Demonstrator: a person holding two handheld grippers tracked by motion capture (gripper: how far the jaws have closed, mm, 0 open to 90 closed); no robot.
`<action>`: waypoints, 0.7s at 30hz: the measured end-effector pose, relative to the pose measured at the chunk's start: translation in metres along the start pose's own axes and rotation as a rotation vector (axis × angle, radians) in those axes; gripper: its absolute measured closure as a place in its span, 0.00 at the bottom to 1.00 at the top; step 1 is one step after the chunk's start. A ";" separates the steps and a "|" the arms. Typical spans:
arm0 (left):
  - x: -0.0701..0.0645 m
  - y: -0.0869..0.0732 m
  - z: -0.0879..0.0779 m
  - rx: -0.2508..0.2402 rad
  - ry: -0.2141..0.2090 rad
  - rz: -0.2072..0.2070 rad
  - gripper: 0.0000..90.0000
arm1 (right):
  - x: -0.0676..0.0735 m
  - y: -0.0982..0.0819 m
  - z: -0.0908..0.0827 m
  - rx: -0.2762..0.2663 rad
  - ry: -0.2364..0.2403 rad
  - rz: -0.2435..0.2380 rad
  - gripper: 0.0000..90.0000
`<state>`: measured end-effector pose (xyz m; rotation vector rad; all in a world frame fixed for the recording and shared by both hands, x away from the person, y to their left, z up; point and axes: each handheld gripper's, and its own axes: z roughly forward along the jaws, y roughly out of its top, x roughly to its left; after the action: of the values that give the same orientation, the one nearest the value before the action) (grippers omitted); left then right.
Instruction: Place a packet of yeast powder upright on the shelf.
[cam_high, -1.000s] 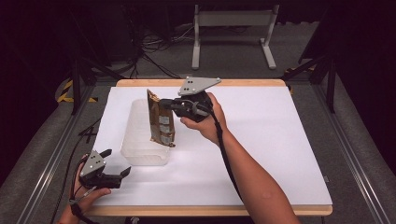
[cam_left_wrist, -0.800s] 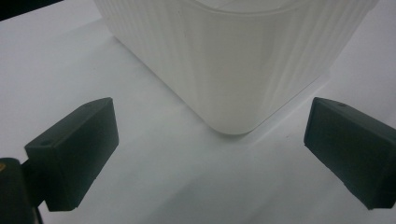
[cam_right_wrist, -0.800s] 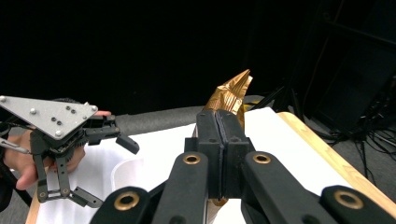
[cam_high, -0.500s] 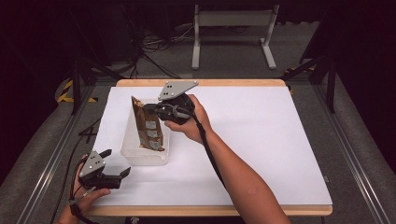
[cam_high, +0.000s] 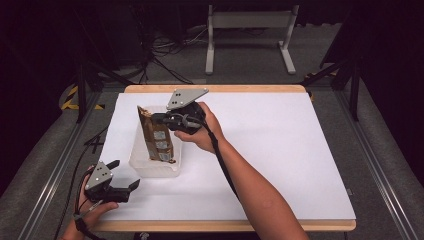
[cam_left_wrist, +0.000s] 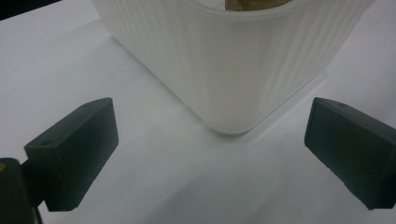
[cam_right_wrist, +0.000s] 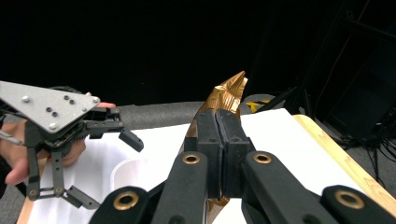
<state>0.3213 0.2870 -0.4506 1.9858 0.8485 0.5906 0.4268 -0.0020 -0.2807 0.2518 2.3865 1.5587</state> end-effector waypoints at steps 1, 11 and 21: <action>0.000 0.000 0.000 0.000 -0.001 0.001 0.04 | 0.000 0.000 -0.001 0.009 -0.008 -0.015 0.99; 0.000 0.000 0.002 0.012 0.000 0.000 0.04 | 0.006 0.005 0.001 0.036 0.013 -0.103 0.98; 0.001 -0.001 0.000 0.004 -0.001 -0.005 0.04 | 0.003 0.014 0.016 0.071 0.030 -0.138 0.99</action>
<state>0.3219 0.2886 -0.4514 1.9866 0.8548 0.5856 0.4293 0.0181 -0.2740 0.0764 2.4281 1.4283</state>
